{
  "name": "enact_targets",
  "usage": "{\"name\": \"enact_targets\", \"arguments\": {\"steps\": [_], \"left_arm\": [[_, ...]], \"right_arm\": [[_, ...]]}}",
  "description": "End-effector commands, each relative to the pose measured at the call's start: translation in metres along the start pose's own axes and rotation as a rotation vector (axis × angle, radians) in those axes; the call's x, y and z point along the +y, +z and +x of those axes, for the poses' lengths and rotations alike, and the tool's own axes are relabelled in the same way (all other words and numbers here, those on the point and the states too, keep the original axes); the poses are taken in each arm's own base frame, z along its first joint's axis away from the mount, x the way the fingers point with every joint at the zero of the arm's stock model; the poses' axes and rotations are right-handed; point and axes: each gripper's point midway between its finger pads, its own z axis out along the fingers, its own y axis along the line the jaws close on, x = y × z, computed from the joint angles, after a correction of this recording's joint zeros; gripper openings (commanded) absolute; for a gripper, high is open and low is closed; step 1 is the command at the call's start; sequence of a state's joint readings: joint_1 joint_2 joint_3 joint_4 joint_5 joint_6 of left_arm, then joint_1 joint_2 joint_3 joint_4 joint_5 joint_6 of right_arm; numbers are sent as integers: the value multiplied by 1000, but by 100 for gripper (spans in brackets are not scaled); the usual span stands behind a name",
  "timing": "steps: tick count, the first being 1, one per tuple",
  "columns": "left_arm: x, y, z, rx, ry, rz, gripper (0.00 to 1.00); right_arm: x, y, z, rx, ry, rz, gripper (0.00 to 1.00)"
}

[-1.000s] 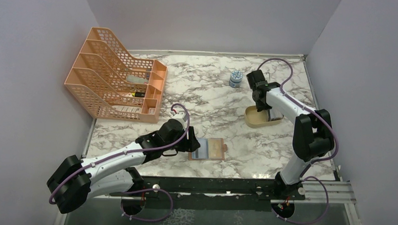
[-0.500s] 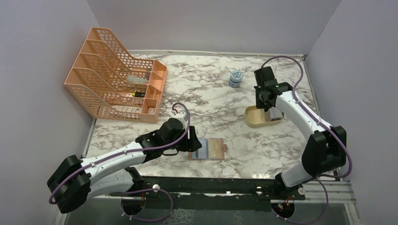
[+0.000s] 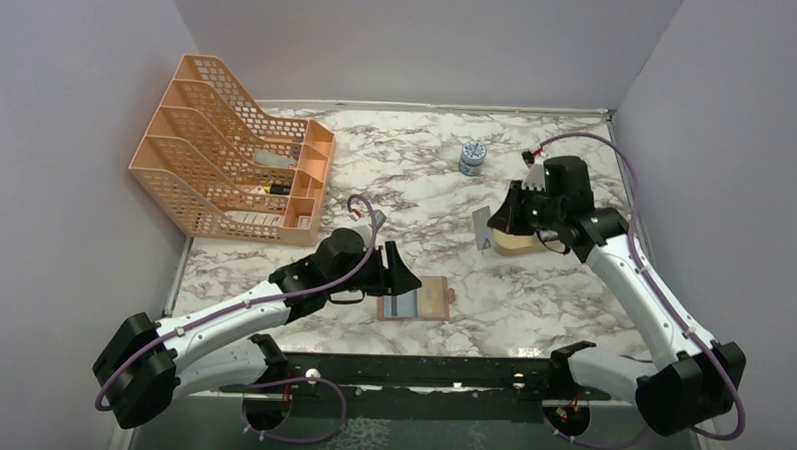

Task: Put the credit cards into the card holder
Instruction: Pick up the credit card from the storage box, then insert the credit card into the card holder.

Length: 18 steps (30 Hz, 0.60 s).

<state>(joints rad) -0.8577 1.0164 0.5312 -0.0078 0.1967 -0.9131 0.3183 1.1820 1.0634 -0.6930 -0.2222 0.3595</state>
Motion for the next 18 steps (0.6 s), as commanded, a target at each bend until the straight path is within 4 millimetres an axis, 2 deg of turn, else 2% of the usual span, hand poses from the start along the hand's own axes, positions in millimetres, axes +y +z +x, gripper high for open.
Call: {"name": "enact_targets", "arguments": {"steps": [1,4,6,10,18], "left_arm": [[-53,-11,-20,-54,-53,205,56],[-67,-16,-23,-73,-100,290,55],[-72,-17,-24,-82,-122,324,54],[-80,-21,-31,-109,-119,362,52],[-95,-27,-41,-147,-100,421,47]], "right_arm": [[68,-29,-1,-67,48,-392,1],[95,-44,11,-71,99,-597,1],[106,-51,22,-57,146,-699,1],[111,-58,36,-43,214,-775,1],[117,-67,48,-1,245,-856,1]]}}
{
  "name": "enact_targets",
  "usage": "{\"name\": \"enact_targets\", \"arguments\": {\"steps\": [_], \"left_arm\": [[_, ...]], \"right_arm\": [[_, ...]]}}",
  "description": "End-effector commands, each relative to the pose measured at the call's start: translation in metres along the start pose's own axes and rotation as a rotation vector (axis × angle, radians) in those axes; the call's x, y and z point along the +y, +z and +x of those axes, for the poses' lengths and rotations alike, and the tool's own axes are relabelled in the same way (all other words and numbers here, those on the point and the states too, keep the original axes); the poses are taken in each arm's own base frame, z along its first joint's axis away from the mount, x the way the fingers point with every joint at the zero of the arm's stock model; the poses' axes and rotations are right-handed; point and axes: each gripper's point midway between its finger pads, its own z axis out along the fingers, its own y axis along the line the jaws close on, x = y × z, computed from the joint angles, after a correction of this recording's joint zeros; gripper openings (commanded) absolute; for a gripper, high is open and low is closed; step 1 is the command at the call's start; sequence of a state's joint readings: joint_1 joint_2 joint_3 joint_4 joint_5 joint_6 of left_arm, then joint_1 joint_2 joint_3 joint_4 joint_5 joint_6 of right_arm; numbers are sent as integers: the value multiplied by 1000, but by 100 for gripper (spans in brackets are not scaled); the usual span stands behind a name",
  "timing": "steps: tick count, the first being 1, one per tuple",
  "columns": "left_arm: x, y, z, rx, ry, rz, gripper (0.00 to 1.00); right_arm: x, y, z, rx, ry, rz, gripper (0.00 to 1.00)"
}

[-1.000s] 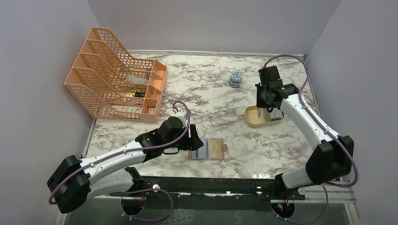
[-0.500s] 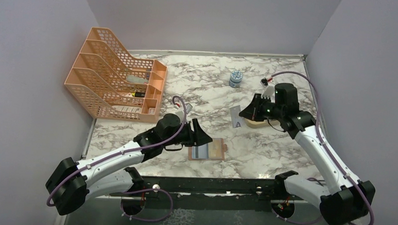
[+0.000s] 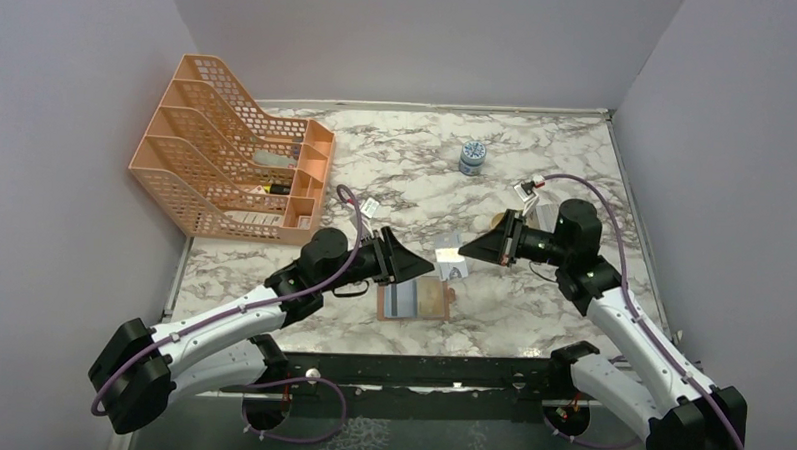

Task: Put the credit cards into the card holder
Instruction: Insert the credit card into the card holder.

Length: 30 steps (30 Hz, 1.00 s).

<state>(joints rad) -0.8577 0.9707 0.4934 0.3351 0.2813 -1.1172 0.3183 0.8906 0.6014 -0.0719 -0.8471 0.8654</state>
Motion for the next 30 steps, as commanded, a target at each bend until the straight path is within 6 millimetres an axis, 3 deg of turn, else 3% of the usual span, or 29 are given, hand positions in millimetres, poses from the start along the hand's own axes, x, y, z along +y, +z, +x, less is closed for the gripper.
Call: {"name": "enact_targets", "arguments": {"steps": [1,17,25,30], "left_arm": [[-24,-2,-6,-19,15,97,46],[-32,7,-9,-23,-19,155,35],[-31,10,-9,-20,-23,156,0],[-16,8,-5,-34,-18,124,0]], "right_arm": [[27,-6,3,17,2,-138,1],[18,-3,16,60,58,-167,1],[10,-1,22,80,67,-158,1],[2,-1,25,81,69,-115,13]]}}
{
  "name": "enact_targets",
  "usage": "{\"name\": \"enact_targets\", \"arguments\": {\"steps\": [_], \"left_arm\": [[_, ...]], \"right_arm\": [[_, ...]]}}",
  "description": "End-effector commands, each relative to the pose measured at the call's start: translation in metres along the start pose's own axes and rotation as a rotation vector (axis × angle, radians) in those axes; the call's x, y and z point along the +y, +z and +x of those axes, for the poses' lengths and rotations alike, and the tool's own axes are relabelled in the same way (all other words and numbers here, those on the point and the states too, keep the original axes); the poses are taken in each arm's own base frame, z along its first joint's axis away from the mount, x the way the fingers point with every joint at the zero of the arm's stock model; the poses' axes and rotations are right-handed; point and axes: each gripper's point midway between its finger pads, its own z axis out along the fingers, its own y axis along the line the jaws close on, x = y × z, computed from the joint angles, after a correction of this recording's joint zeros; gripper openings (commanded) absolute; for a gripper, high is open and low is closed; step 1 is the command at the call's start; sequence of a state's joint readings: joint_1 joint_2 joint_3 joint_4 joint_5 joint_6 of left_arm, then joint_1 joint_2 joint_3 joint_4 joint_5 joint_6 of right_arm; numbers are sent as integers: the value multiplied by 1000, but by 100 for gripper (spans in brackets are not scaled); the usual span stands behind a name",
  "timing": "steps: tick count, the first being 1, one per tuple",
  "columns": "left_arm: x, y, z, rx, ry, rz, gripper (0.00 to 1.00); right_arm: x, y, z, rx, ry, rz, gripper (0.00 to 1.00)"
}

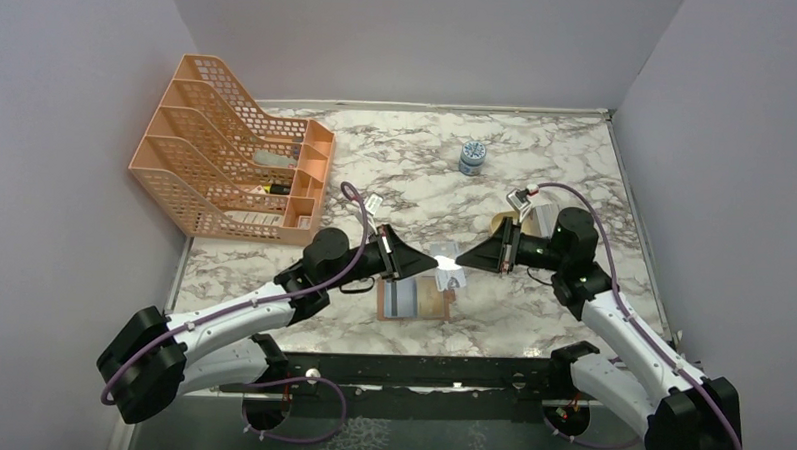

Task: Put the credit cards into the card holder
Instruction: Insert the credit card into the card holder.

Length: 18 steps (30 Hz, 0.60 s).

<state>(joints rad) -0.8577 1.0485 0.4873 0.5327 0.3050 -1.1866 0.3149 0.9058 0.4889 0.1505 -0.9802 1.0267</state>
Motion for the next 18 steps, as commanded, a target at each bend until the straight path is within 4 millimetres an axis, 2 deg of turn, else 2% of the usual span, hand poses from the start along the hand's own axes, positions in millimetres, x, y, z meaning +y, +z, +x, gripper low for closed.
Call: {"name": "enact_targets", "arguments": {"steps": [1,5,10,18], "left_arm": [[6,-6,3,-14,24,10,0],[20,-9,6,-24,33,-22,0],[38,-13,14,-7,36,-60,0],[73,-26,21,21,19,-165,0]], "right_arm": [[-4,-1,5,12,-21,14,16],[-9,-3,5,8,-34,48,28],[-28,-5,7,4,-32,142,40],[-77,-7,12,1,14,322,43]]}}
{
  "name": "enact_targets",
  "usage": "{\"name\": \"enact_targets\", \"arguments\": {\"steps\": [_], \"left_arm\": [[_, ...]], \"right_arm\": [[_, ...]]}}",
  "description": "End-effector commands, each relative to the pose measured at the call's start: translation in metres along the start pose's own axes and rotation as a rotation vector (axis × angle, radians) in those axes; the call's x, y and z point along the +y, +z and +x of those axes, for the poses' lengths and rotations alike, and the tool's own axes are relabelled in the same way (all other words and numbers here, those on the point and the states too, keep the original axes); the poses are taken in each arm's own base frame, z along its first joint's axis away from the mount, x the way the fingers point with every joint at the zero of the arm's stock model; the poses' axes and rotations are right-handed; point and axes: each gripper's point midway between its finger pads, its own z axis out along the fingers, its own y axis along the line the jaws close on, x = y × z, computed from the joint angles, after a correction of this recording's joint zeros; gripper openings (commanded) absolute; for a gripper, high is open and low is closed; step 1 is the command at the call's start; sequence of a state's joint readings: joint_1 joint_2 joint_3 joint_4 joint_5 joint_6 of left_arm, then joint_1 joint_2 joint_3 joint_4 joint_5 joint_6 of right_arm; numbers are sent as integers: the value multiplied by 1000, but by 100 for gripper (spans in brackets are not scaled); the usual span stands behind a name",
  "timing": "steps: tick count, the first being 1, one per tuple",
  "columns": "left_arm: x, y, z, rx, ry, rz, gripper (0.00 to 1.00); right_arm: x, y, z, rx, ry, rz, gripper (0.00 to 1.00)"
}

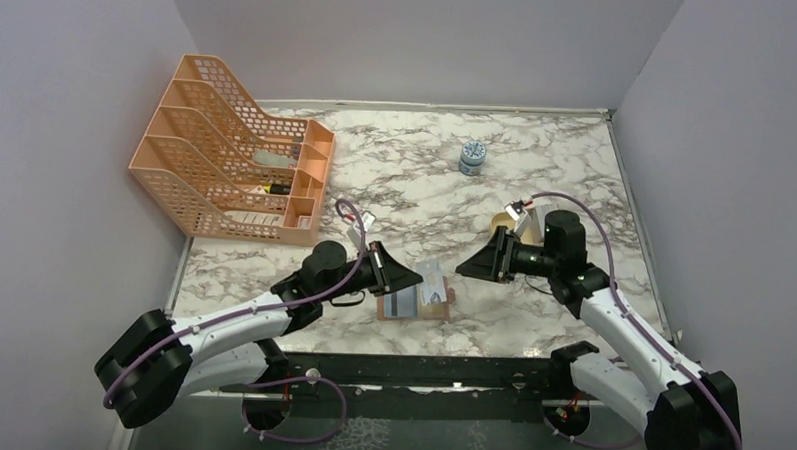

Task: Put the credit cards into the card holder
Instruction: Insert the credit card into the card holder.

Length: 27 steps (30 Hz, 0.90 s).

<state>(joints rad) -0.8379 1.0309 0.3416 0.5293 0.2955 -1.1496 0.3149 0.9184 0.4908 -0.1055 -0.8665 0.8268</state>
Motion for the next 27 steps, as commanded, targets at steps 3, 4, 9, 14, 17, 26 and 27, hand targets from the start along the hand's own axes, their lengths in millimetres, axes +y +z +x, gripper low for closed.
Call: {"name": "enact_targets", "arguments": {"steps": [3,4,9,14,17,26,27], "left_arm": [[36,-10,1,26,18,-134,0],[42,-12,1,37,15,-153,0],[74,-19,5,96,-4,-281,0],[83,-19,8,162,16,-305,0],[86,-17,9,189,32,-315,0],[96,-12,16,262,6,-327,0],[97,-11,17,268,3,-329,0]], "right_arm": [[-43,5,-1,-4,19,182,44],[-47,6,-1,0,21,199,44],[-72,9,-3,6,17,315,47],[-87,14,-2,33,-8,405,51],[-93,20,1,61,-31,453,53],[-105,43,15,137,-112,580,53],[-107,44,15,139,-117,595,53]]}}
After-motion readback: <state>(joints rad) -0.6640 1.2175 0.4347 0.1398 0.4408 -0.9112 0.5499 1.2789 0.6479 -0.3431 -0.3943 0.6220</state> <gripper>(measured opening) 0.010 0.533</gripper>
